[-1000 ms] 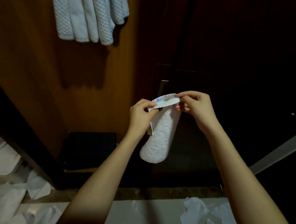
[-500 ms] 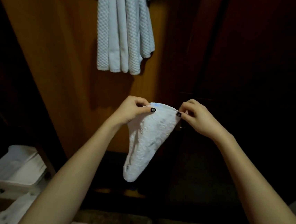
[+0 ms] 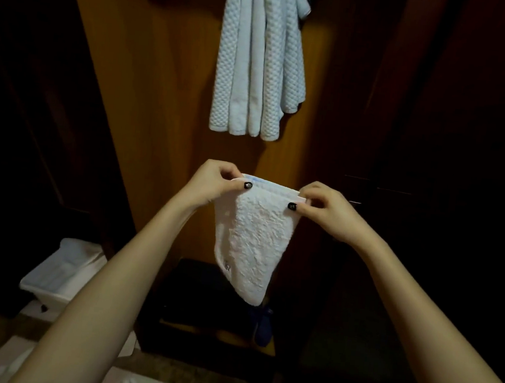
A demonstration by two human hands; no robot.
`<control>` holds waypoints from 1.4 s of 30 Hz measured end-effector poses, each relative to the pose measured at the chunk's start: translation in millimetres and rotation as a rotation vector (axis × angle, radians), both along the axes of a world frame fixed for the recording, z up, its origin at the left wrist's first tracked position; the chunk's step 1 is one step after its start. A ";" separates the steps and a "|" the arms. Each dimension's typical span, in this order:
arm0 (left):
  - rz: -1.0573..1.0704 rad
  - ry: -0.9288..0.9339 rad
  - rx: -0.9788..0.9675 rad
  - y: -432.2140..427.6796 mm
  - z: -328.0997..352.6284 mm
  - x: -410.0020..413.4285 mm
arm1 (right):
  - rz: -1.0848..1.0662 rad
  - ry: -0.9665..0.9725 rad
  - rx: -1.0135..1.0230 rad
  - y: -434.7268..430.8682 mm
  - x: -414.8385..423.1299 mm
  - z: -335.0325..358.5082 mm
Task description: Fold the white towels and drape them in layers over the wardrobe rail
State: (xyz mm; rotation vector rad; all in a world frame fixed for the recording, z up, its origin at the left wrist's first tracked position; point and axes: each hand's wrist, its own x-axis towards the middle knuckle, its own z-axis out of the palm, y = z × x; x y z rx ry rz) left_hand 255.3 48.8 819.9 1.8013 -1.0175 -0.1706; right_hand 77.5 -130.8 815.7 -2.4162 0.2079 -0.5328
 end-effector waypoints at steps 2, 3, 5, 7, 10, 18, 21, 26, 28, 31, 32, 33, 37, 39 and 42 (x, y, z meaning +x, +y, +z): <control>-0.010 -0.018 0.053 8.1 -1.2 2.0 | 0.010 0.007 -0.038 -1.8 0.6 2.5; -0.024 -0.026 0.088 11.5 -2.1 1.9 | 0.018 0.004 -0.046 -1.5 1.1 3.9; -0.040 -0.014 0.130 19.2 -4.8 1.6 | 0.044 -0.027 -0.009 1.0 1.7 7.8; -0.042 0.038 0.110 26.1 -9.6 2.4 | 0.086 -0.033 0.035 2.8 1.9 10.7; -0.005 0.080 0.039 28.8 -17.6 -1.5 | 0.112 0.020 0.041 3.4 2.5 8.5; 0.062 0.131 -0.051 30.2 -21.9 -6.3 | 0.063 0.178 0.101 10.8 -0.3 1.4; 0.074 0.117 -0.028 30.4 -24.9 -4.9 | 0.042 0.201 0.114 17.6 -0.8 1.6; 0.076 0.082 0.015 28.7 -27.7 -6.2 | -0.036 0.026 -0.079 16.1 4.8 -1.9; 0.037 0.068 0.031 31.0 -26.8 -3.6 | -0.002 -0.021 -0.071 8.0 2.8 -1.5; -0.014 0.038 0.037 32.3 -25.2 -2.1 | 0.033 -0.027 -0.061 -0.3 -3.3 1.5; -0.012 0.031 0.029 30.7 -25.6 -2.0 | 0.040 -0.018 -0.052 -2.3 -4.7 2.5; -0.004 0.025 0.015 28.4 -26.5 -1.8 | 0.047 -0.008 -0.029 -3.9 -6.1 3.5; -0.012 0.028 -0.067 19.1 -28.6 -2.4 | 0.018 -0.006 0.091 -6.3 -10.4 3.8; -0.046 0.034 -0.107 15.5 -28.0 -4.1 | -0.036 -0.040 0.120 -5.6 -11.8 2.0; -0.072 0.025 -0.146 10.4 -26.2 -7.8 | -0.123 -0.098 0.139 -4.4 -12.6 1.0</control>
